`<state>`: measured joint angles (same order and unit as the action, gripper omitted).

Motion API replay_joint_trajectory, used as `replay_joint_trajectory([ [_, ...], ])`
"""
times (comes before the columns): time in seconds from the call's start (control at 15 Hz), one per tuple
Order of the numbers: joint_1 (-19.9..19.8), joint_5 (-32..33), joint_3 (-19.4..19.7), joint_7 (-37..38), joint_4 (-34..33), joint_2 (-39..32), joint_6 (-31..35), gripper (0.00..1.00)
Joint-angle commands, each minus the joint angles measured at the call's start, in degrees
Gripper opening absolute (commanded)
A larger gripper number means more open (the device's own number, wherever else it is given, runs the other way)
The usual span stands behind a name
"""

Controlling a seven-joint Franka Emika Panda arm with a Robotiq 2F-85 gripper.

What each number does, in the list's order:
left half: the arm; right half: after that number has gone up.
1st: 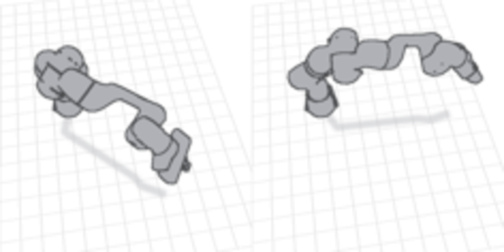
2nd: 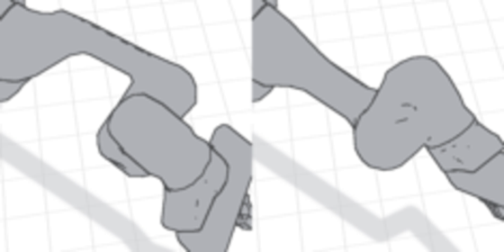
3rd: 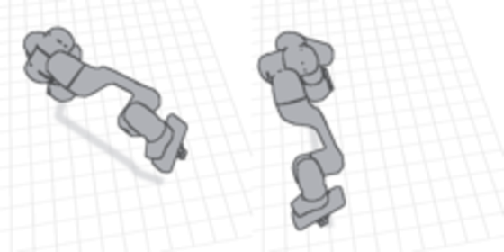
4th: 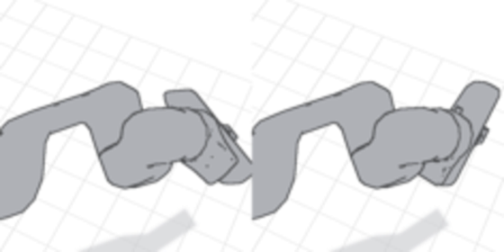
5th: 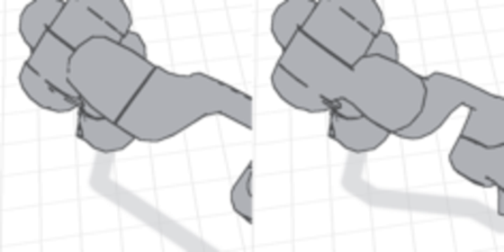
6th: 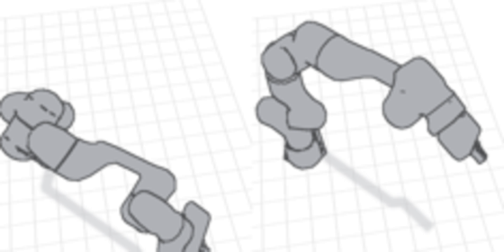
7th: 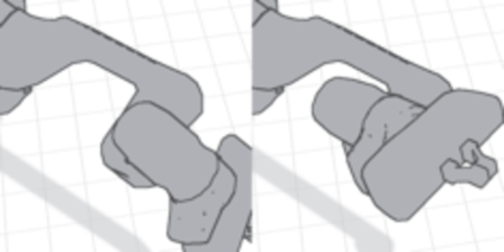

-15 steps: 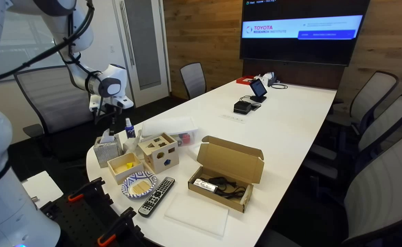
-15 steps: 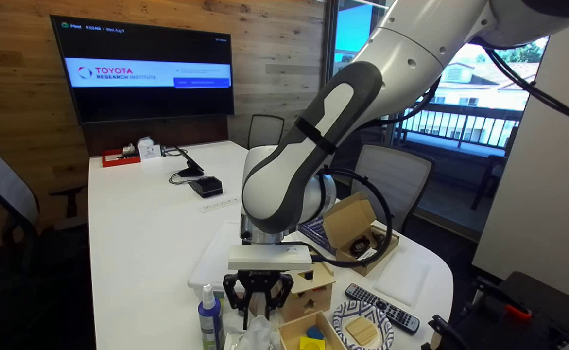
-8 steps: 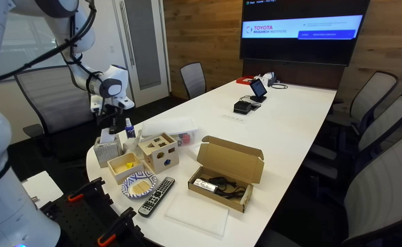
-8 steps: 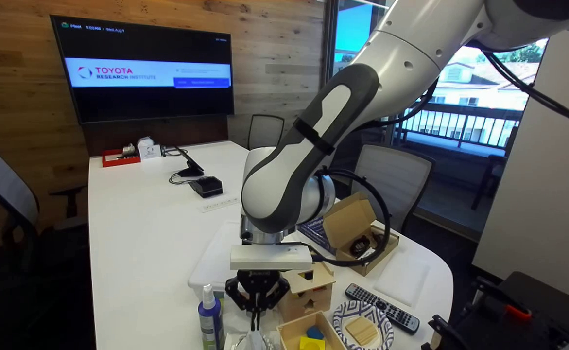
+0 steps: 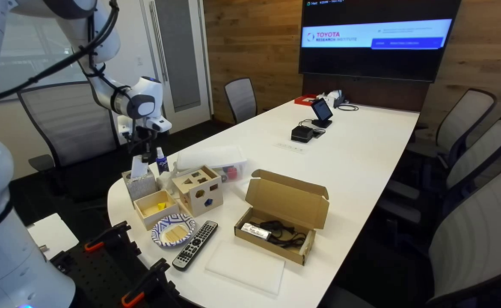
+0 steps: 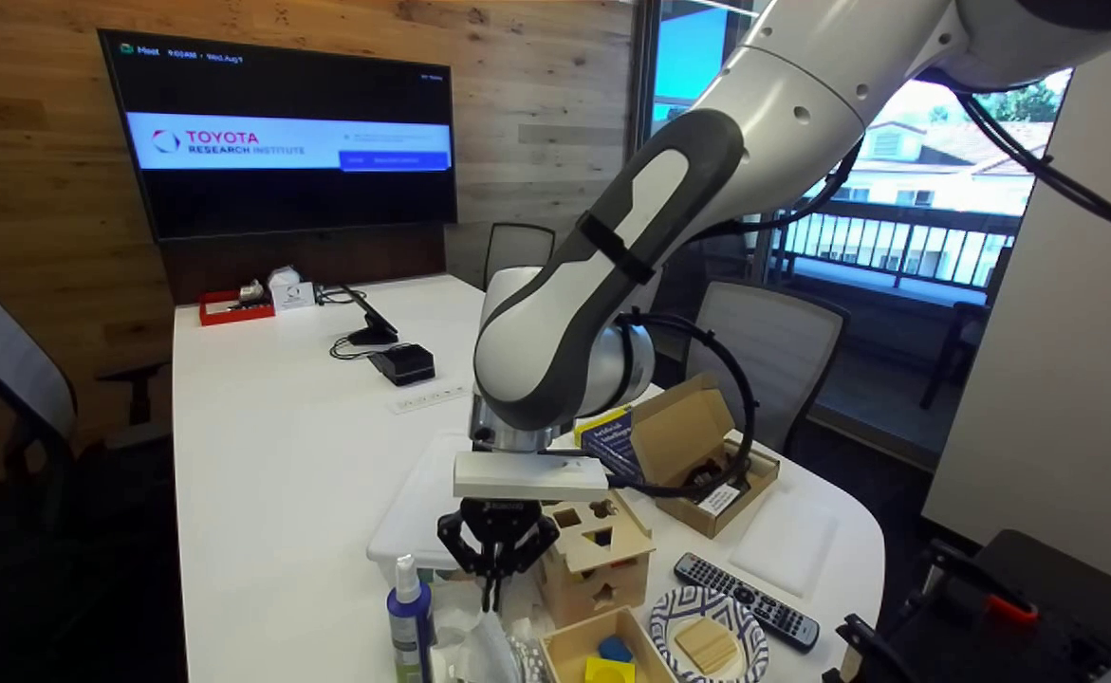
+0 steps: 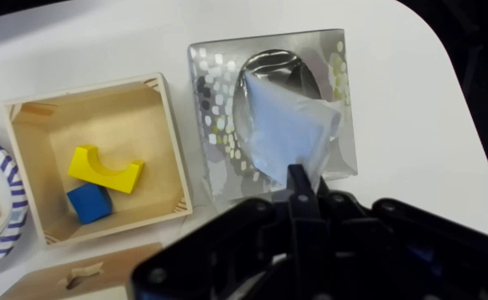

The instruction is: Use the napkin to wipe the shape sorter

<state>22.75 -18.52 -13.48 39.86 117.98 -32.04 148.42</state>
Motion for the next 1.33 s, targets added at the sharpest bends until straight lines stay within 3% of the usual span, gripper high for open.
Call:
replay_joint_trajectory([
  [0.0, -0.09, 1.08, 0.65, -1.54, 2.54, 5.51, 0.12, 0.00],
  [0.4, 0.62, 6.85, 2.55, -0.02, 4.47, 12.60, -0.38, 0.00],
  [0.73, 0.07, 9.17, 4.65, 4.47, 14.59, 23.14, 8.35, 0.00],
  [0.87, -0.02, 13.09, 6.21, 7.82, 19.42, 27.22, 14.50, 0.00],
  [1.0, -0.33, 20.11, 8.56, 14.58, 23.73, 30.65, 19.64, 0.00],
  [1.13, 0.56, 30.94, 13.62, 24.71, 27.58, 34.08, 23.28, 0.00],
  [1.27, -1.74, 41.68, 16.89, 34.24, 29.11, 37.45, 21.46, 0.00],
])
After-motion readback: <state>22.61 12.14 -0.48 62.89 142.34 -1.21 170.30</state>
